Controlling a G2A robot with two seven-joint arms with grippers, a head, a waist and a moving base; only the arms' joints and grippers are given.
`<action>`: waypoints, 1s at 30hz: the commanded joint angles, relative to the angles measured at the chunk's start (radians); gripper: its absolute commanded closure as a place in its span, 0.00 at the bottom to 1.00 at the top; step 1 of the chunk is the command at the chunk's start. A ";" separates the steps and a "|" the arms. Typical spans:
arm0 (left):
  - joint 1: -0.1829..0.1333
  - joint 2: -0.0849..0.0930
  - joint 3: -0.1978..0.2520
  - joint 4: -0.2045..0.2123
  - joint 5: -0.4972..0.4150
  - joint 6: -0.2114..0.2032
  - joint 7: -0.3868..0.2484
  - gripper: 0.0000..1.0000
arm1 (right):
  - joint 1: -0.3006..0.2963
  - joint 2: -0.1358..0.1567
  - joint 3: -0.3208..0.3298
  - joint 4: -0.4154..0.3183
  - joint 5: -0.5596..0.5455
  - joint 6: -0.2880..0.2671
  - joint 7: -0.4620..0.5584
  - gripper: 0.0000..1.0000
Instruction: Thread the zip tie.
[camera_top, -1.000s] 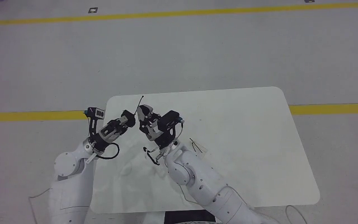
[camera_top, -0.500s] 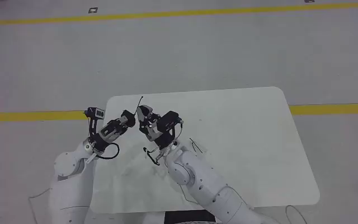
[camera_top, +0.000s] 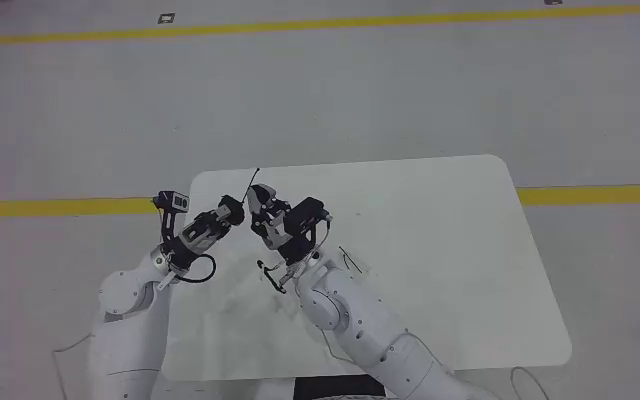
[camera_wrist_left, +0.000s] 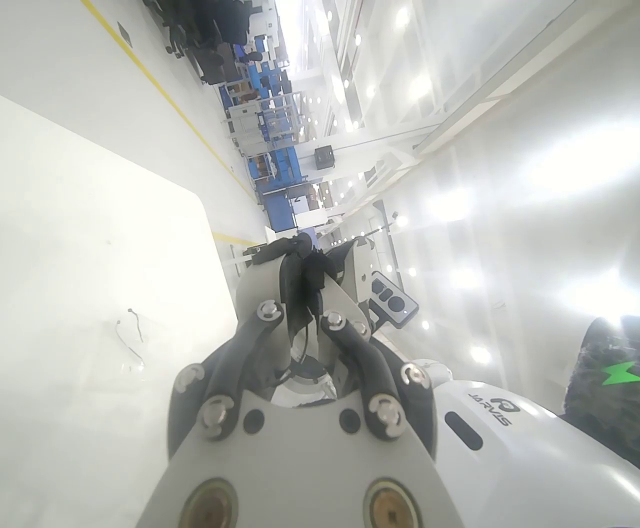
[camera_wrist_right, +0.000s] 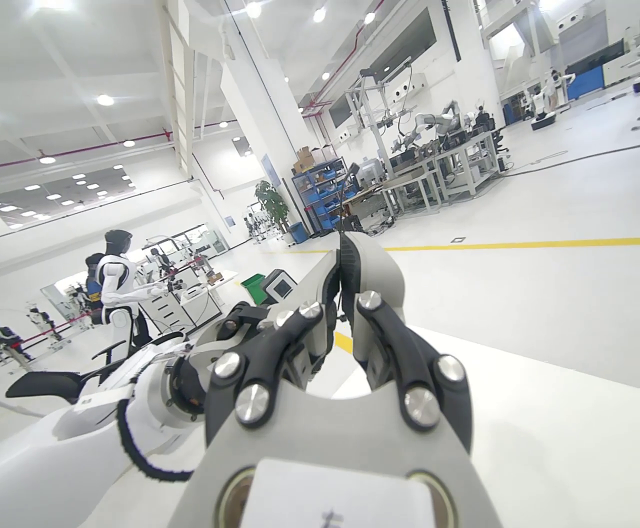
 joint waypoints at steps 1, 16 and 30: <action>0.000 0.003 0.003 0.001 -0.002 -0.001 0.003 1.00 | 0.000 0.000 0.001 -0.001 0.000 0.001 -0.001 1.00; -0.001 0.012 0.012 0.003 -0.002 -0.008 0.007 1.00 | -0.001 -0.002 0.002 0.003 -0.002 0.011 0.003 1.00; 0.023 0.009 0.031 -0.025 0.019 -0.008 0.092 1.00 | -0.018 -0.007 -0.010 0.005 -0.084 0.119 -0.090 1.00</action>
